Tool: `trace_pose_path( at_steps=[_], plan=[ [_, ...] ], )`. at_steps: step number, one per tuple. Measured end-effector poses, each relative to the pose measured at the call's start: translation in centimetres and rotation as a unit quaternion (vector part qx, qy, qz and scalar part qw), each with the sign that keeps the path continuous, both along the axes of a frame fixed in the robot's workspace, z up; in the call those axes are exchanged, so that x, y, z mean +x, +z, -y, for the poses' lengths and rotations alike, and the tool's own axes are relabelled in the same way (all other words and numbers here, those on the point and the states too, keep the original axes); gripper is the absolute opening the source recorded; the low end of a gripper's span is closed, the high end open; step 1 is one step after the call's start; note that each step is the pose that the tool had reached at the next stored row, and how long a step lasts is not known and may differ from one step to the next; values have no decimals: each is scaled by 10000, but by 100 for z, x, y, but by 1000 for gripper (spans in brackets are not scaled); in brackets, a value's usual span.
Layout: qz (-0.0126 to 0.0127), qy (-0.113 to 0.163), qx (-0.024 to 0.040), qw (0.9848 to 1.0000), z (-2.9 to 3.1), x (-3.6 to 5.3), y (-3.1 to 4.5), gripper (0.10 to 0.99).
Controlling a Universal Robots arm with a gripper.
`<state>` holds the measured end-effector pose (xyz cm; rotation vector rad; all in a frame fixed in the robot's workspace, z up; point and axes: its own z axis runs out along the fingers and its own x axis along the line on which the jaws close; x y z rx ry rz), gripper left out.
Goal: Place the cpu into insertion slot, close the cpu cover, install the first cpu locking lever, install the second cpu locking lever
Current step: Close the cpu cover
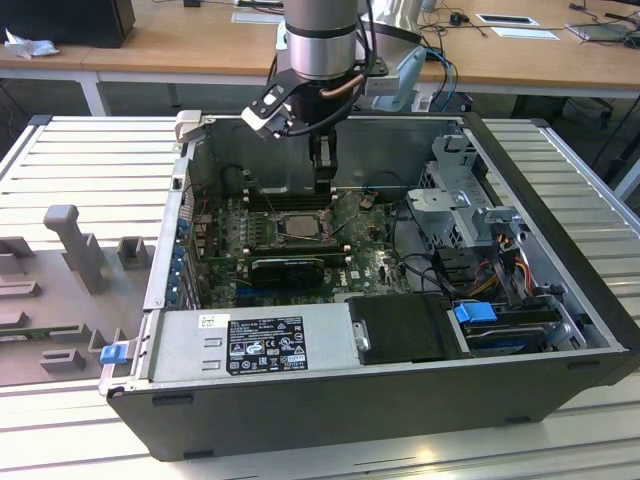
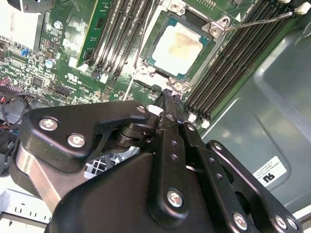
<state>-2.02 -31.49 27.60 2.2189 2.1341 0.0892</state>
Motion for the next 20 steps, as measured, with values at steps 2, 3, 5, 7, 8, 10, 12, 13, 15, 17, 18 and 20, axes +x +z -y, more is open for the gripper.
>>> trace_pose_path(
  at_steps=[2,3,5,7,8,10,12,13,15,17,18,20],
  plan=[
    [-1,0,-1,10000,0,16,1,106],
    [-2,0,0,10000,0,45,0,106],
    [-3,0,3,10000,0,83,0,106],
    [-5,0,3,10000,0,117,0,106],
    [-5,0,3,10000,0,136,0,106],
    [-6,0,3,10000,0,167,0,106],
    [-8,0,3,10000,0,233,0,106],
    [-8,0,3,10000,0,252,0,106],
    [-9,0,3,10000,0,291,0,106],
    [-9,0,2,10000,0,311,0,106],
    [-9,0,2,10000,0,316,0,106],
    [-9,0,2,10000,0,338,0,106]
  ],
)
